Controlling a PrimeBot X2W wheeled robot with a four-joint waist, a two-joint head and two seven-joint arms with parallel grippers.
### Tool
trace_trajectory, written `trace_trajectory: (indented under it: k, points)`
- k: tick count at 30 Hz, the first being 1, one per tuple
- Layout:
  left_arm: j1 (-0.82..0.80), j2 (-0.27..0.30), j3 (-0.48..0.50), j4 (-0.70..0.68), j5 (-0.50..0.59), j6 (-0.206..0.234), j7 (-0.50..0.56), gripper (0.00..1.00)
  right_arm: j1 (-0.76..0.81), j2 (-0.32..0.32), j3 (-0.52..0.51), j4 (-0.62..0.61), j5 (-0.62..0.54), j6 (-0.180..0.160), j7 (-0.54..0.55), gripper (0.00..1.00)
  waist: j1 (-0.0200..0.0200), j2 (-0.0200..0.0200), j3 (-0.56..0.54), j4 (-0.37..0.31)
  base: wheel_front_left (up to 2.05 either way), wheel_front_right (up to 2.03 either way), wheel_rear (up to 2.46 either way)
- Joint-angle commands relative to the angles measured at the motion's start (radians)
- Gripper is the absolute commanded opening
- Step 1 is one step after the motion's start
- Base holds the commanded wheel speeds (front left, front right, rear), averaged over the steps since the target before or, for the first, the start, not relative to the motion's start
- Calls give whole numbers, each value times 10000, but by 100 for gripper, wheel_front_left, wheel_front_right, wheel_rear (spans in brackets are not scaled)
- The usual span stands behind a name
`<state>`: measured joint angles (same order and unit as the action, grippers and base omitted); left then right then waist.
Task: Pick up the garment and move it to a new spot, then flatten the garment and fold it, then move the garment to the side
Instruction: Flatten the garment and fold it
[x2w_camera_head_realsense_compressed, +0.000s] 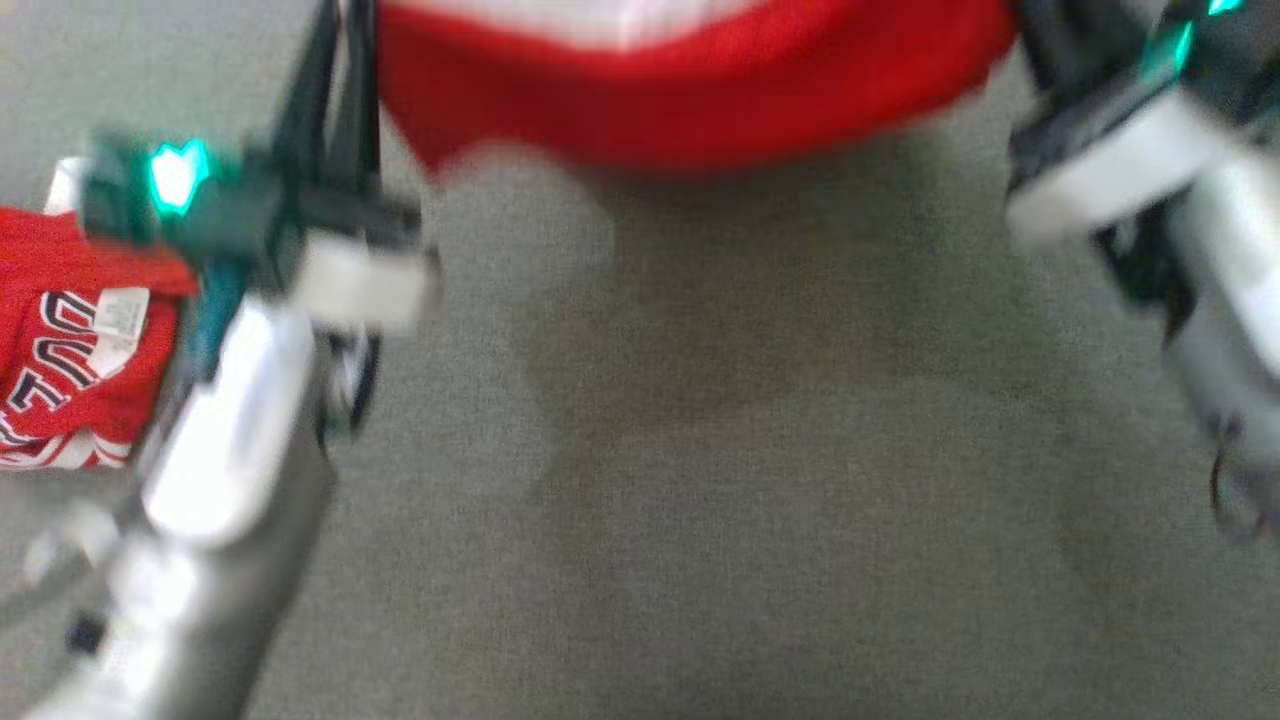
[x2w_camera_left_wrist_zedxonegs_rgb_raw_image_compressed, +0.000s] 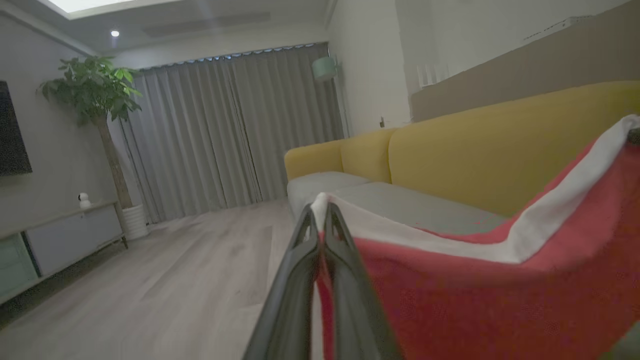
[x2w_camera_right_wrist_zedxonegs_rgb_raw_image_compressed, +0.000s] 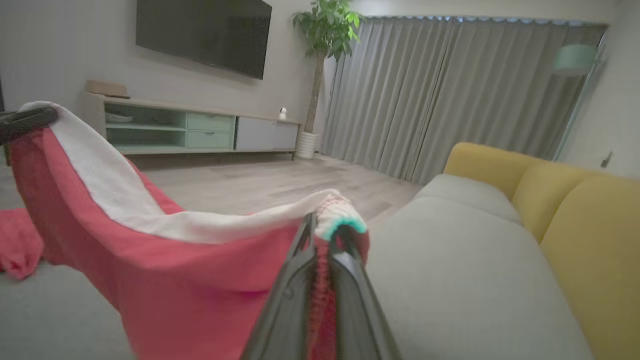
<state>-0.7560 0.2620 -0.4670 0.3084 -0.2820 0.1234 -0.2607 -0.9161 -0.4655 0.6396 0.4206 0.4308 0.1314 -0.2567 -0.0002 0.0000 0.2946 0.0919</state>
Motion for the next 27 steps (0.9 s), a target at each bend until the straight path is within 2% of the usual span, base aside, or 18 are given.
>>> trace_trajectory:
  k: [1, 7, 12, 19, 27]
  points:
    - [264, 218, 646, -551, -31, 22, -9, 0, 564, -158, -83, -427, 195, -7, -49, 0, 2, 0, -275, -18, 0, 0, 0]
    - [3538, -336, 1666, -1277, -13, -170, -10, 0, 3745, -66, -494, -1182, 542, -7, -50, 0, 2, 0, -1071, -55, 0, 0, 0]
    - [5490, -809, 2350, -1592, 320, -554, -10, 0, 5906, 319, -1164, -1781, 518, -7, -50, 0, 2, 0, -1752, -92, 0, 0, 0]
    - [7491, -1378, 3157, -1760, 706, -1081, -10, 0, 8050, 863, -1794, -2431, 450, -7, -50, 0, 2, 0, -2597, -239, 0, 0, 0]
    - [8751, -1792, 3607, -1897, 1073, -1609, -10, 0, 9619, 1043, -2074, -2852, 523, -7, -51, 0, 2, 0, -2988, -373, 0, 0, 0]
